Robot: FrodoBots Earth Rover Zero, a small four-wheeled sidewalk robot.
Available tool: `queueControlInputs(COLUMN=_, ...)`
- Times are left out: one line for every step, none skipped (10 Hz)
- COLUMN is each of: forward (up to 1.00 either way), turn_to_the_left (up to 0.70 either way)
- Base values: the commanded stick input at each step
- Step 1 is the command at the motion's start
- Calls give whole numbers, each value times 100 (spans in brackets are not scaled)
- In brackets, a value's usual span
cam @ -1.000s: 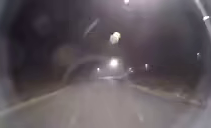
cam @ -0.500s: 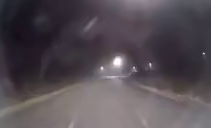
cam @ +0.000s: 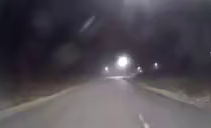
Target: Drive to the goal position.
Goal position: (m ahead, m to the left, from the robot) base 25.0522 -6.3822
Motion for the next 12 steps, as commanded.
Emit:
queueControlInputs(forward=100, turn_to_the_left=3)
queueControlInputs(forward=100, turn_to_the_left=3)
queueControlInputs(forward=100, turn_to_the_left=3)
queueControlInputs(forward=100, turn_to_the_left=4)
queueControlInputs(forward=100, turn_to_the_left=4)
queueControlInputs(forward=100, turn_to_the_left=3)
queueControlInputs(forward=100, turn_to_the_left=3)
queueControlInputs(forward=100, turn_to_the_left=3)
queueControlInputs(forward=100, turn_to_the_left=3)
queueControlInputs(forward=100, turn_to_the_left=3)
queueControlInputs(forward=100, turn_to_the_left=3)
queueControlInputs(forward=100, turn_to_the_left=3)
